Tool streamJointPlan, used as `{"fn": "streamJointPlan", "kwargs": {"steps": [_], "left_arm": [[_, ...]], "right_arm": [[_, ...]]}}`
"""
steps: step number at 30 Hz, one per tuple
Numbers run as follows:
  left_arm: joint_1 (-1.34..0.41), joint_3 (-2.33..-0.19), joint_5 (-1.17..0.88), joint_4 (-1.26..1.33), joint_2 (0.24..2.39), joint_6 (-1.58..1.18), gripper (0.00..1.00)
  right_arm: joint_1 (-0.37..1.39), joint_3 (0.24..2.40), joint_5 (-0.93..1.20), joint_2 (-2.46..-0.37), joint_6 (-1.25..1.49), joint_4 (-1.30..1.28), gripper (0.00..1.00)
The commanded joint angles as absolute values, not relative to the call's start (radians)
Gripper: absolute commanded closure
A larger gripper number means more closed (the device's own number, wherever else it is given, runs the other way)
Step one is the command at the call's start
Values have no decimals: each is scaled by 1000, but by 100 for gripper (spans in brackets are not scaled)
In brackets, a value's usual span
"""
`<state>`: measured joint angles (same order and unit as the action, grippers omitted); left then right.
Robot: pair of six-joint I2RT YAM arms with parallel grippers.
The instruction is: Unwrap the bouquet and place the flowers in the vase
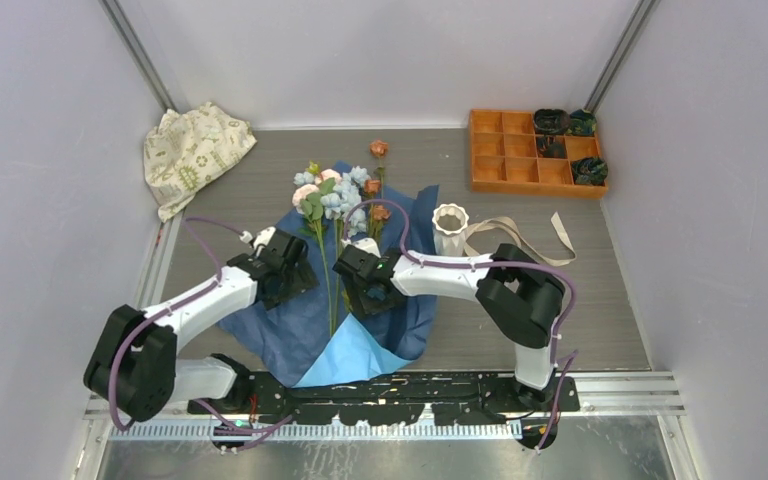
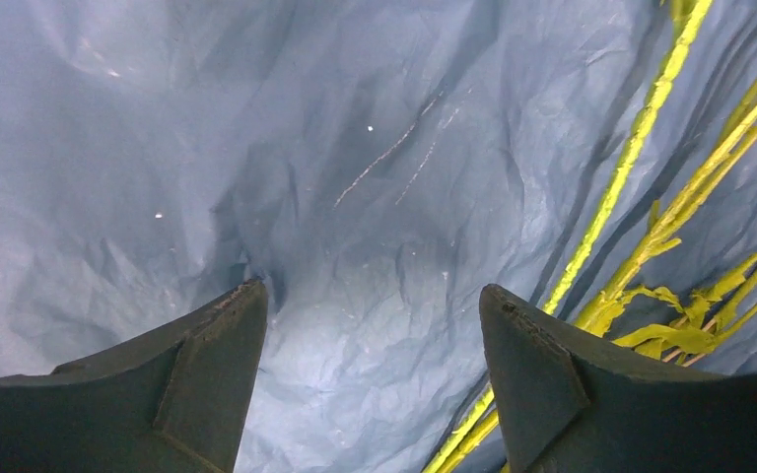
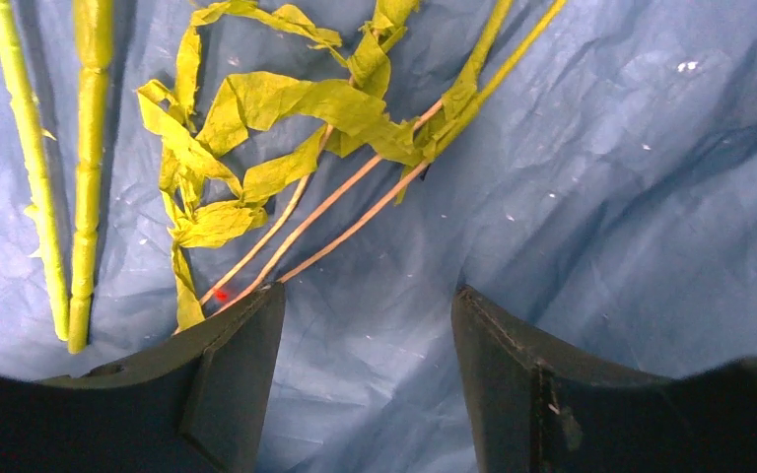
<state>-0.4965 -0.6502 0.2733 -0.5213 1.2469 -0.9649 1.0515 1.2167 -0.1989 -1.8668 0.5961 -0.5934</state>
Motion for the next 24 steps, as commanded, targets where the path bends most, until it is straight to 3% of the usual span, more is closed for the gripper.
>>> {"fn": "streamJointPlan", "kwargs": {"steps": [1, 3, 6, 9, 13, 24], "left_arm": [[-476, -645, 197, -431, 1304, -963, 24], [-470, -644, 175, -404, 1338, -962, 42], [-460, -646, 158, -380, 1393, -965, 77], [-436, -634, 134, -341, 1438, -969, 97], [-394, -623, 97, -290, 1489, -962, 100], [-291, -676, 34, -187, 1638, -914, 100]], "right_arm": [[1045, 1213, -176, -1872, 618, -548, 32], [1039, 1207, -166, -1878, 622, -539, 33], [1028, 1201, -147, -1890, 620, -525, 37], [1010, 1195, -115, -1912, 621, -507, 40], [979, 1205, -90, -1949, 624, -493, 44], [914, 1413, -60, -2107, 568, -545, 44]]}}
